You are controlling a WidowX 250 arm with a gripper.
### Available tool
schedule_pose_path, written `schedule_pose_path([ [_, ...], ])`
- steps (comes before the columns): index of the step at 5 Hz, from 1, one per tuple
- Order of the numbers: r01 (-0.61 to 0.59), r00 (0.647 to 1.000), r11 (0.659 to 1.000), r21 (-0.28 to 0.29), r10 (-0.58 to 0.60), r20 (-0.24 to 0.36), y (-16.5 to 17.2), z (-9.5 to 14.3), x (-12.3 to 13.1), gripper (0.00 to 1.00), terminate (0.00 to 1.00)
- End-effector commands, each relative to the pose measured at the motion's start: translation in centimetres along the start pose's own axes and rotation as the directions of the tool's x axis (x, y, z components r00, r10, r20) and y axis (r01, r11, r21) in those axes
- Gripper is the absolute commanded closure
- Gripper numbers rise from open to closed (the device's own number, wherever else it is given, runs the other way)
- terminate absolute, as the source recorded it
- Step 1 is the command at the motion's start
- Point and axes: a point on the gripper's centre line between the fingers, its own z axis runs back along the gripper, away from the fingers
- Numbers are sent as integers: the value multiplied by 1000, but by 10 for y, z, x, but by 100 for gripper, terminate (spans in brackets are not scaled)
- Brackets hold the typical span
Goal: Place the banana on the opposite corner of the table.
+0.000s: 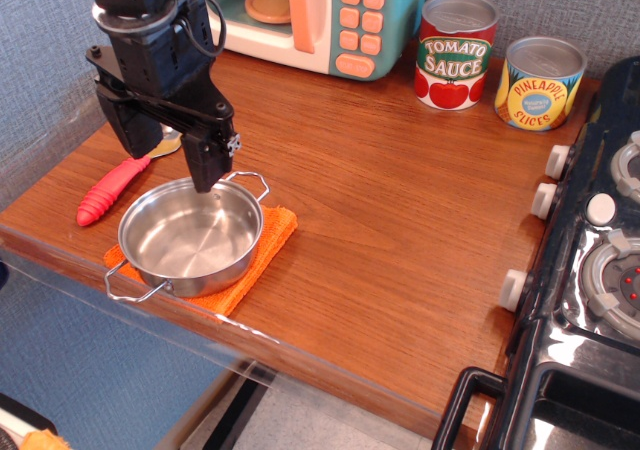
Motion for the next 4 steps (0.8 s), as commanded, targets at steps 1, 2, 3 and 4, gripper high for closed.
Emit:
schedule_pose_path([
  [1,0,1000,1000,0,0,0,0,0,0,0,0],
  [2,-92,996,995,28,91,17,23,2,28,0,0],
  [3,-182,983,982,53,181,25,50,1,57,0,0],
  [4,-285,959,954,99,283,31,89,-4,86,0,0],
])
